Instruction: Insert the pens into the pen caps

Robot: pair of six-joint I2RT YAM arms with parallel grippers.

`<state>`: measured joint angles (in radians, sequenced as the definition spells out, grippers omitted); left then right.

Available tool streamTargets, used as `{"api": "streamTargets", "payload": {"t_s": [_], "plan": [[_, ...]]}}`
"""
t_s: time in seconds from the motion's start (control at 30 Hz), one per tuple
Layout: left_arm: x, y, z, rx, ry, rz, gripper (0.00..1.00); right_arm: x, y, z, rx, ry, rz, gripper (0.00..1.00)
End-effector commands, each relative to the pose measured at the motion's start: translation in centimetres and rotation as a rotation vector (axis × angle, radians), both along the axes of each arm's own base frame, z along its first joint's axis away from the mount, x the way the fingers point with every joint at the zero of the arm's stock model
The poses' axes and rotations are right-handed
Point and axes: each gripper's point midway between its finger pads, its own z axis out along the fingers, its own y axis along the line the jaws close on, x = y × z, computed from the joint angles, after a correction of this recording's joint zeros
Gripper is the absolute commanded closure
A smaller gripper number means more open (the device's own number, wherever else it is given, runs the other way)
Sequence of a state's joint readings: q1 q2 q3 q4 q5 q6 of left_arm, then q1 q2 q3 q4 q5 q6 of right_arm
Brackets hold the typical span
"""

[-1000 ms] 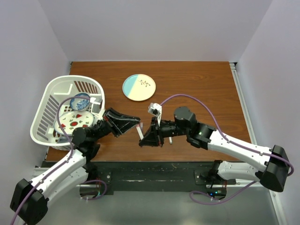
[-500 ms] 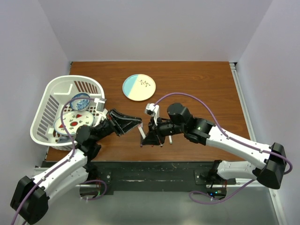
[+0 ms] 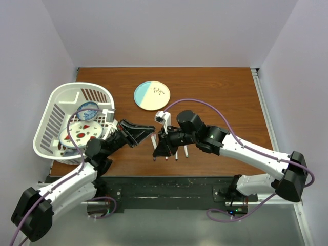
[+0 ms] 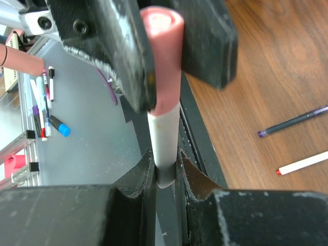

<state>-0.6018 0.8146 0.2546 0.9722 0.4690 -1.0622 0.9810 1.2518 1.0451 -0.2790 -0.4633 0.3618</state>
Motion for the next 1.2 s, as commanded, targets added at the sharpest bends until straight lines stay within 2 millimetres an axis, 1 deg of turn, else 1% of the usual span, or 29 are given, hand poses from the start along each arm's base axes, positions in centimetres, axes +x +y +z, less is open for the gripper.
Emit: {"api": "streamTargets", "payload": {"t_s": [0.0,0.03,0.07,0.1,0.13,0.2,0.23,0.3,0.33,0.4,0.43,0.5,0.53,0.6,0.63,0.67,0.7,0.73,0.87,0.9,0.93,0.97,1.0,1.07,1.1,1.13,1.17], "plan": [[-10.1,-2.4,-9.9,0.292,0.223,-0.53,1.0,7.1,0.6,24.7,0.727,-0.493,-0.271,1.0],[-10.3,-2.2,-10.3,0.295,0.235,-0.536,1.0,7.2,0.2,25.0,0.732,-0.504,-0.274,1.0],[-10.7,-2.0,-10.3,0.293,0.229,-0.555,1.0,7.4,0.0,25.1,0.732,-0.51,-0.27,1.0],[-11.1,-1.9,-10.2,0.287,0.221,-0.571,1.0,7.7,-0.4,25.7,0.755,-0.505,-0.275,1.0],[-11.5,-1.7,-10.3,0.278,0.23,-0.584,1.0,8.6,-1.2,25.9,0.756,-0.513,-0.288,1.0],[-11.9,-1.6,-10.4,0.28,0.24,-0.601,1.0,8.6,-1.6,26.1,0.766,-0.54,-0.272,1.0],[-11.8,-1.6,-11.0,0.303,0.272,-0.597,1.0,8.6,-1.7,26.2,0.767,-0.555,-0.265,1.0],[-11.8,-1.8,-11.0,0.308,0.282,-0.607,1.0,8.3,-2.0,26.8,0.779,-0.602,-0.253,1.0],[-12.0,-1.8,-10.6,0.295,0.276,-0.62,1.0,8.2,-2.1,27.6,0.781,-0.614,-0.25,1.0],[-12.1,-1.7,-10.4,0.3,0.262,-0.624,1.0,8.6,-1.9,27.5,0.757,-0.633,-0.249,1.0],[-12.1,-1.7,-10.9,0.317,0.263,-0.617,1.0,8.6,-2.1,27.9,0.764,-0.644,-0.245,1.0],[-12.0,-1.6,-11.3,0.336,0.262,-0.604,1.0,8.9,-2.1,28.2,0.772,-0.639,-0.249,1.0],[-12.3,-1.5,-11.2,0.327,0.256,-0.618,1.0,9.3,-2.4,28.6,0.777,-0.645,-0.253,1.0],[-12.6,-1.4,-11.0,0.31,0.252,-0.63,1.0,9.4,-2.3,28.7,0.784,-0.648,-0.232,1.0],[-12.8,-1.3,-10.9,0.309,0.253,-0.643,1.0,9.8,-2.5,29.0,0.792,-0.655,-0.237,1.0],[-12.8,-1.2,-11.0,0.312,0.257,-0.641,1.0,9.7,-2.4,29.2,0.796,-0.653,-0.225,1.0],[-12.8,-1.2,-11.5,0.33,0.272,-0.637,1.0,10.1,-2.0,28.6,0.772,-0.646,-0.212,1.0],[-12.8,-1.2,-11.7,0.336,0.276,-0.633,1.0,10.3,-2.2,29.3,0.769,-0.656,-0.224,1.0],[-12.9,-1.1,-11.1,0.31,0.262,-0.641,1.0,10.2,-1.8,29.0,0.754,-0.659,-0.195,1.0],[-13.0,-1.2,-10.5,0.299,0.248,-0.649,1.0,10.1,-1.5,28.5,0.745,-0.652,-0.18,1.0],[-13.1,-1.2,-10.5,0.3,0.25,-0.655,1.0,9.8,-1.3,28.0,0.735,-0.653,-0.152,1.0],[-13.2,-1.2,-10.3,0.302,0.243,-0.665,1.0,10.1,-1.1,26.8,0.688,-0.669,-0.137,1.0],[-13.4,-1.1,-10.5,0.312,0.257,-0.676,1.0,10.5,-1.0,25.7,0.654,-0.676,-0.143,1.0],[-13.5,-1.0,-10.7,0.328,0.268,-0.681,1.0,10.5,-1.7,25.5,0.642,-0.725,-0.148,1.0],[-13.4,-1.0,-11.5,0.354,0.297,-0.677,1.0,10.5,-1.9,25.3,0.632,-0.733,-0.152,1.0],[-13.4,-1.0,-11.8,0.365,0.312,-0.671,1.0,10.5,-2.1,25.5,0.626,-0.745,-0.157,1.0],[-13.1,-1.1,-12.1,0.379,0.33,-0.667,1.0,10.8,-2.0,25.3,0.612,-0.744,-0.165,1.0]]}}
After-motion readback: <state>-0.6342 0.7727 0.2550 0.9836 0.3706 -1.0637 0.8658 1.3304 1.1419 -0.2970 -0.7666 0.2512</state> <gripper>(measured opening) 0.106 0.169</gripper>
